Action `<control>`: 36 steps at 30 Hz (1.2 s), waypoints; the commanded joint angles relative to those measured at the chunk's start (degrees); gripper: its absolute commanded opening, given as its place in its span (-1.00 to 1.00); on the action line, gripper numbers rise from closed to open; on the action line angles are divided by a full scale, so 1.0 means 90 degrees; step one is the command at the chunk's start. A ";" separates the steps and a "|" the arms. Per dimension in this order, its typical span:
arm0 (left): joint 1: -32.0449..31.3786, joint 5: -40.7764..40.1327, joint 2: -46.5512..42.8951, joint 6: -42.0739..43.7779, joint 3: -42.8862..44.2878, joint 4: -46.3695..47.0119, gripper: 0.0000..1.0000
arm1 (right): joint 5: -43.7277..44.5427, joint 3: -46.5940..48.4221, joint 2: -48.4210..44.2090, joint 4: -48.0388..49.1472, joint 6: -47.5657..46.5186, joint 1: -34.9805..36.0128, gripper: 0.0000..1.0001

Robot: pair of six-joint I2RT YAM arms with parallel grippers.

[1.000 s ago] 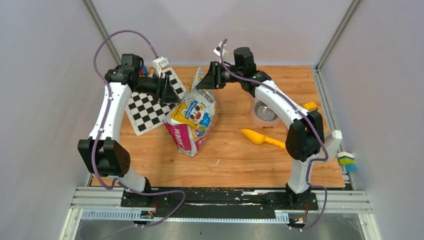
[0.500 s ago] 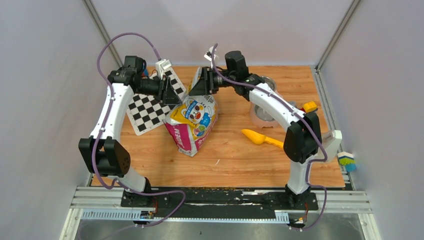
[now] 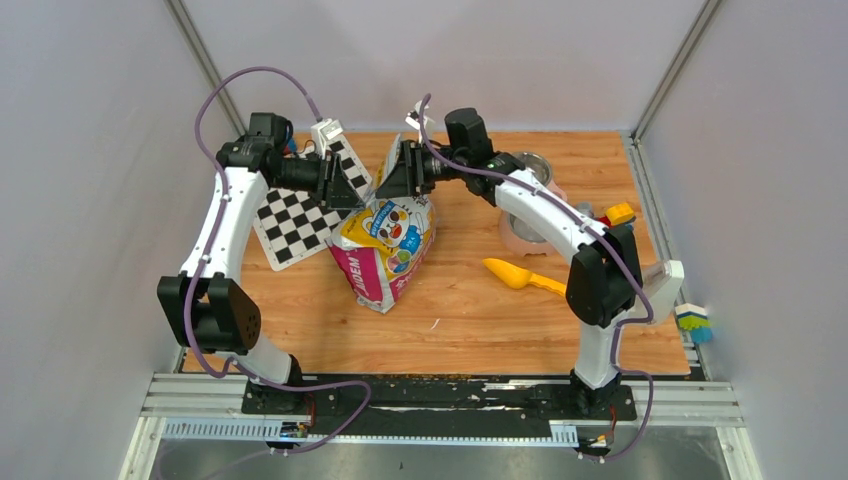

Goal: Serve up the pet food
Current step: Open the pet food bag at the center of the board.

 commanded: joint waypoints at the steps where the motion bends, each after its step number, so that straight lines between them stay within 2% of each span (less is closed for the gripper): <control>1: -0.0021 -0.0040 -0.0158 -0.0038 -0.0094 0.0308 -0.21 | 0.0058 -0.0071 -0.0079 0.0154 0.0302 0.0044 -0.13; 17: -0.0020 0.0087 -0.0199 -0.0192 -0.0178 0.0439 -0.22 | -0.0144 0.0215 0.0342 0.0383 0.0949 0.0071 -0.36; 36: -0.0101 0.0089 -0.0231 -0.0271 -0.0258 0.0544 -0.21 | -0.0438 0.0264 0.0419 0.0671 0.1510 0.0064 -0.39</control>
